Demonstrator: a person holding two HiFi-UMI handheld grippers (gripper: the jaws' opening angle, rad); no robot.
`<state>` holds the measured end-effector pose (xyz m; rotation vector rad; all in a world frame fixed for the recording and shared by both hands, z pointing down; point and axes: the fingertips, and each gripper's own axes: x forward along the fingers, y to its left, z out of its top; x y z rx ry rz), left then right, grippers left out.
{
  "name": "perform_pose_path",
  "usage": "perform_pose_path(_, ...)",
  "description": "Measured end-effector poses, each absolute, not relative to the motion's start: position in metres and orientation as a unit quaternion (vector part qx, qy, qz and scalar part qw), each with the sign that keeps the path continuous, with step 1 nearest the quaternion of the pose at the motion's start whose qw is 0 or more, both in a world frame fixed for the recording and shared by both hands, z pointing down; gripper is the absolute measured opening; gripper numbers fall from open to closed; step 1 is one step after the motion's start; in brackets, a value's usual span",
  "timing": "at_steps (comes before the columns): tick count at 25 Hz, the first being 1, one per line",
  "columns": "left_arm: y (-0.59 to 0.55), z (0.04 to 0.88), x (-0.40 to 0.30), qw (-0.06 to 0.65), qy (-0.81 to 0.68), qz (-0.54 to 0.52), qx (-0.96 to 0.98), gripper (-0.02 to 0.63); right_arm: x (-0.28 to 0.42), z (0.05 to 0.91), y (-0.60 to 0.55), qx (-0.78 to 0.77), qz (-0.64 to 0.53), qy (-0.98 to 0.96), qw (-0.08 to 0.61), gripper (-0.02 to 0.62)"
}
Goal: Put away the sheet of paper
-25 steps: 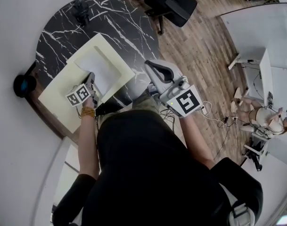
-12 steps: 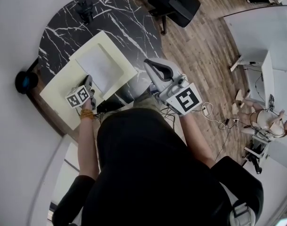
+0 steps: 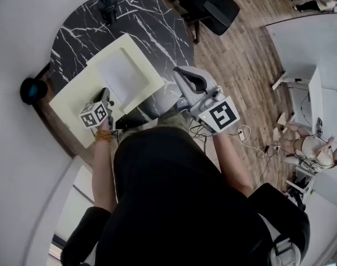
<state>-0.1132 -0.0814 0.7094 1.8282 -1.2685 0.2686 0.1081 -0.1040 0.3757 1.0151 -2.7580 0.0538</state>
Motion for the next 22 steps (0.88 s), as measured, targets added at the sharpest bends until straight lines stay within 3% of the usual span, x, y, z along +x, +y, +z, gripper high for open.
perform_pose_path(22, -0.018, 0.678, -0.1, 0.355, -0.482, 0.142, 0.788, 0.043, 0.067, 0.393, -0.078, 0.302, 0.015, -0.948, 0.099, -0.002)
